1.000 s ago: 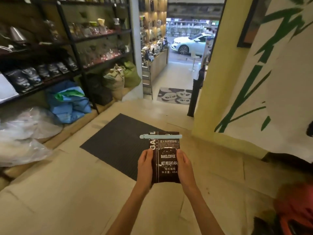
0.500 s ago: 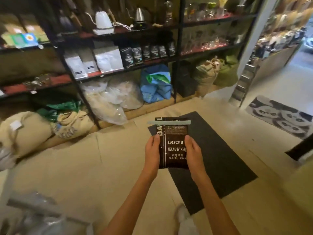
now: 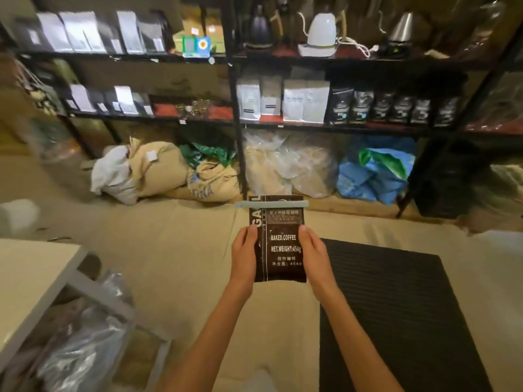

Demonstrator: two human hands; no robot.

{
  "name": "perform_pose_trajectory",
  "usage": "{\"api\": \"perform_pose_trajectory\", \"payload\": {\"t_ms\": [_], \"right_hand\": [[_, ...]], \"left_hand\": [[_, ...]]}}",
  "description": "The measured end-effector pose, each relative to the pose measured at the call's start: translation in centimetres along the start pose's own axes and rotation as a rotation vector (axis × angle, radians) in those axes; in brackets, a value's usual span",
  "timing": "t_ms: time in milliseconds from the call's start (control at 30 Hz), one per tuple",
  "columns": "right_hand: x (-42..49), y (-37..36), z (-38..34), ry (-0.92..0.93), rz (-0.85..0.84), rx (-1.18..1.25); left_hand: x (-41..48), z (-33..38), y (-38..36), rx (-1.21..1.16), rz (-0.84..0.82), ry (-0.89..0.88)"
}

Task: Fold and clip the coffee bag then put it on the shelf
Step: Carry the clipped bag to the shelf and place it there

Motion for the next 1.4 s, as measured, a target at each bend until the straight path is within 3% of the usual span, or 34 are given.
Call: {"api": "perform_pose_trajectory", "payload": {"t_ms": [233, 1400], "right_hand": [[11.6, -7.4, -0.6, -0.039, -0.181, -0.045], [68.6, -49.6, -5.7, -0.077, -0.496, -0.130]], "left_hand": [[10.2, 1.9, 3.8, -0.070, 0.177, 0.033], [71.1, 20.7, 24.8, -0.104, 0.429, -0.016]]}}
Point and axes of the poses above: each hand's wrist, its own x-axis towards the middle knuckle, its own y-axis out of the back of the hand, z = x × y, the point moved 9 cm from there along x, towards the middle knuckle, and after that the axes turned 12 degrees about x, right-handed, at the moved point
